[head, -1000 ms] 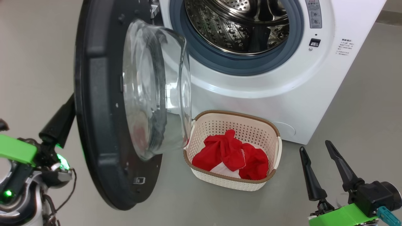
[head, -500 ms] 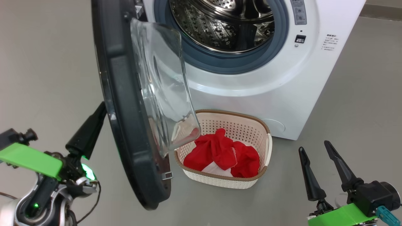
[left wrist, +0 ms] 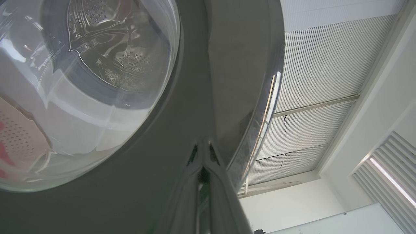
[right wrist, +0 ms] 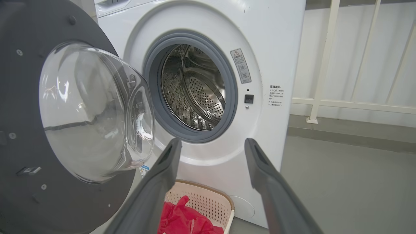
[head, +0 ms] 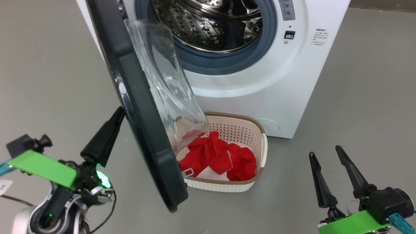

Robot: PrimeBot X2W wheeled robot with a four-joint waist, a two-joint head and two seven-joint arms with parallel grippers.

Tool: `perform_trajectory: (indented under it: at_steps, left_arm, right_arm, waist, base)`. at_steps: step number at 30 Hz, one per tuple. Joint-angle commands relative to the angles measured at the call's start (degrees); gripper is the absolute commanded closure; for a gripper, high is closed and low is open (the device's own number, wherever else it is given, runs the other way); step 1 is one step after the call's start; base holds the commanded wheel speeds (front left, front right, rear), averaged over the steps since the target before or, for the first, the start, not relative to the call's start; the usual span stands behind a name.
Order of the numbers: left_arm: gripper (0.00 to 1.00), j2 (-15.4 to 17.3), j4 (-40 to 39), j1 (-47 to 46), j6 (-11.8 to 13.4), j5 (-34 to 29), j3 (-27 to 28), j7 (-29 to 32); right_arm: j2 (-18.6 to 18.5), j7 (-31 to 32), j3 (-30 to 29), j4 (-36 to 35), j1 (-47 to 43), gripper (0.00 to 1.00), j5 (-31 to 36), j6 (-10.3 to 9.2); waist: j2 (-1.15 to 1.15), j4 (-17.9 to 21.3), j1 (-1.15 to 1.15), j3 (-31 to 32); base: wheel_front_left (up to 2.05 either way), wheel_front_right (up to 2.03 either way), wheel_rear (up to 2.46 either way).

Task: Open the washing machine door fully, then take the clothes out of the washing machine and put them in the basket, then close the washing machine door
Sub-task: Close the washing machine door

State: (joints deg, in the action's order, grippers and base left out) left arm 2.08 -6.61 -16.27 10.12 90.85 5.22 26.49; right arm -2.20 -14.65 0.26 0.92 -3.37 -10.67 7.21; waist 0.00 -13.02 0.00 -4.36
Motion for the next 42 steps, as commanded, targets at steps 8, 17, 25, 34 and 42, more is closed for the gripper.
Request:
perform_trajectory:
  at_steps: [8,17,25,34,42]
  left_arm:
    - [1.00,0.8,-0.4,-1.9,-1.3,1.4,-0.6,-1.2]
    - [1.00,0.8,0.7,-3.7,-2.3,2.2,-2.5,-3.1]
    - [1.00,0.8,3.1,-6.5,-3.7,2.4,-4.9,-5.9]
    - [1.00,0.8,6.5,-11.1,-5.6,2.5,-7.1,-8.6]
    - [1.00,0.8,9.6,-14.8,-6.7,1.3,-8.0,-10.8]
  right_arm:
    - [-0.7,-0.3,1.5,-1.3,2.5,0.00,-0.6,0.28]
    - [-0.7,-0.3,1.6,-1.3,2.9,0.00,-0.6,0.28]
    - [-0.7,-0.3,1.6,-1.2,3.6,0.00,-0.7,0.28]
    - [-0.7,-0.3,1.8,-1.1,4.8,0.00,-0.8,0.28]
    - [-0.7,-0.3,1.5,-1.1,5.5,0.00,-0.9,0.28]
  waist:
    - [0.00,2.0,0.00,-0.4]
    - [0.00,4.2,0.00,-1.6]
    - [0.00,6.1,0.00,-2.6]
    - [0.00,8.3,0.00,-4.4]
    - [0.00,10.6,0.00,-5.2]
  base:
    - [0.00,0.00,0.00]
    - [0.00,0.00,0.00]
    - [0.00,0.00,0.00]
    - [0.00,0.00,0.00]
    - [0.00,0.00,0.00]
